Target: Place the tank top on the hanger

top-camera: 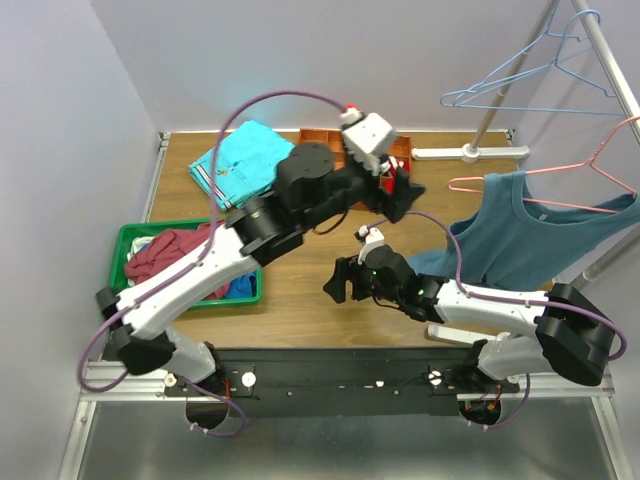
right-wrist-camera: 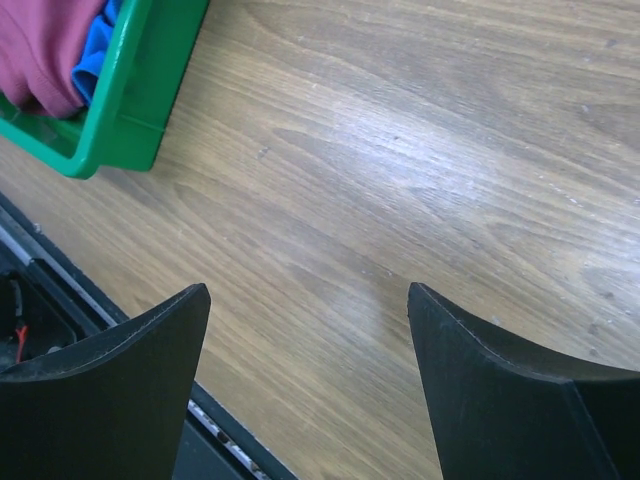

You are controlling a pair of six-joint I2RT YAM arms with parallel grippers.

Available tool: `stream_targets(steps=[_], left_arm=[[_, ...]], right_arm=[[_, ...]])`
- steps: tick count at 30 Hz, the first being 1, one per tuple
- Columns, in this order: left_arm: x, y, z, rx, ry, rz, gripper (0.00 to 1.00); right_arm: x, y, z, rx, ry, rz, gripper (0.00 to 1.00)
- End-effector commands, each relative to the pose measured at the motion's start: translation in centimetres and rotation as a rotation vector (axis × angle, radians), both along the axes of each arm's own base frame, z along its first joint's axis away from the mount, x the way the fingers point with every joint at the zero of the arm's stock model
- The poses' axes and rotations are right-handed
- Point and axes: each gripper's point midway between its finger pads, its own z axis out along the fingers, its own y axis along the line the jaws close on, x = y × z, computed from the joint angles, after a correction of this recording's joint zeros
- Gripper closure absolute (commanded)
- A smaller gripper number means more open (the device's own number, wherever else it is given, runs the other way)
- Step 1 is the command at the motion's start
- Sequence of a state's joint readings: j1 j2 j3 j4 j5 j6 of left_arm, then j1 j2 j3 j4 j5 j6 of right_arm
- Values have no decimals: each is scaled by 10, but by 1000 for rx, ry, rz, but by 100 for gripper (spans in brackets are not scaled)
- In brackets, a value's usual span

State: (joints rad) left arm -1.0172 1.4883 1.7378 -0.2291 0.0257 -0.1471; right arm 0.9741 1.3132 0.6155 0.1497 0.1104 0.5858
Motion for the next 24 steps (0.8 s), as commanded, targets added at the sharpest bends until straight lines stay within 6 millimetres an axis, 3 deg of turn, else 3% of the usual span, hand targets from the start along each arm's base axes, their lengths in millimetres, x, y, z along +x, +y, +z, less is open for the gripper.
stream_targets(steps=[1,2,3,5,6,8,9,18,21,24], left_arm=[[27,91,-25,-109,183,411,1],[23,112,-23,-133,198,442,1],[21,121,-54,-89,265,476,1],[20,149,-68,-100,309,561,1],[18,157,-98,-44,350,587,1],[12,173,-113,-70,397,625,1],[11,179,-140,-26,431,653,1],[-6,199,-242,73,606,735,1],[-9,199,-262,93,635,742,1],[-9,198,-270,90,637,740,1]], right_arm=[[11,-4,14,-25,-55,-42,11],[12,-5,14,-32,-60,-48,11],[14,-7,14,-42,-69,-60,10],[17,-10,16,-46,-81,-74,9],[20,-12,16,-54,-90,-90,8],[23,-14,16,-58,-100,-107,7],[24,-16,16,-64,-108,-119,6],[32,-40,9,-68,-150,-235,4],[34,-46,9,-55,-164,-271,4],[37,-49,9,-64,-172,-289,4]])
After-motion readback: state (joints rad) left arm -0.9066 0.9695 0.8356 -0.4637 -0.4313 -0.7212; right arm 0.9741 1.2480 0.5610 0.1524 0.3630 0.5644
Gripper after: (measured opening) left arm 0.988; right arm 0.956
